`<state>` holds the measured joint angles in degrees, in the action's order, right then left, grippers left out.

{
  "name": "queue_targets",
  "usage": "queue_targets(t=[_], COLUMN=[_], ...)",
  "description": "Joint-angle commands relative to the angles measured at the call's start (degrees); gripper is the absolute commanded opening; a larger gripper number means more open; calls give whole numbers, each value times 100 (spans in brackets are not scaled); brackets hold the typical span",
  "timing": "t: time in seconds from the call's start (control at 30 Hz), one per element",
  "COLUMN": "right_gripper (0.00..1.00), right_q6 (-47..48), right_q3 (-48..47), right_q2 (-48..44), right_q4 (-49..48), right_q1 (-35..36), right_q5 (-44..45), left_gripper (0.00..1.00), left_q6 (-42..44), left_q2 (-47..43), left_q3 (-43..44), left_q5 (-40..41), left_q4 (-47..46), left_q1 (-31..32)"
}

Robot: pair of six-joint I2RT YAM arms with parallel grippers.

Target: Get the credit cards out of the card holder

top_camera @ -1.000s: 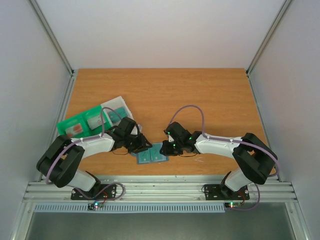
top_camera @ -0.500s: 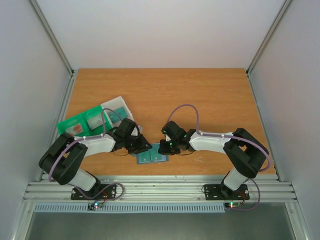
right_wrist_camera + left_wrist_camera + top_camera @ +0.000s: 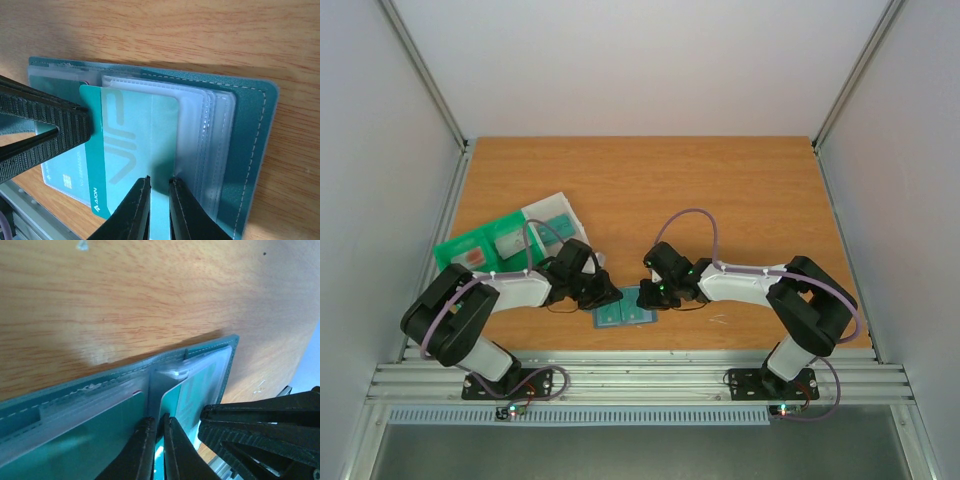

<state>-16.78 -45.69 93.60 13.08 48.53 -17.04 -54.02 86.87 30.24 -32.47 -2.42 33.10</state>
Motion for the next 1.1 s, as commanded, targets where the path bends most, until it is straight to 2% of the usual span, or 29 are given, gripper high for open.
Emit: queue_targets(t=[0.0,0.17,0.57,0.83,0.93,1.07], right_gripper=[12,12,9,7,7,7], right_q6=[-58,-54,-81,-63,-64,-63], right_q3=[96,179,361,385,378,394], right_q2=[56,34,91,68,67,50], right_q4=[124,2,-252,-253,-262,-271], right_q1=[-4,-2,-2,-10,-8,-7], right_q5=[183,113,76,95,89,95], left_gripper=[6,0,0,0,10,10], left_q6=[23,-18,278,-144,-213,-205], left_q2=[-89,-127,-475,-210,-147,-153], left_q3=[-100,-80,104,-115,-145,-159], left_q5=[-45,-173,-134,-521,-555,-503], left_q4=[-296,-417,207,-732,-876,-897], left_q1=[15,12,12,12,15,20])
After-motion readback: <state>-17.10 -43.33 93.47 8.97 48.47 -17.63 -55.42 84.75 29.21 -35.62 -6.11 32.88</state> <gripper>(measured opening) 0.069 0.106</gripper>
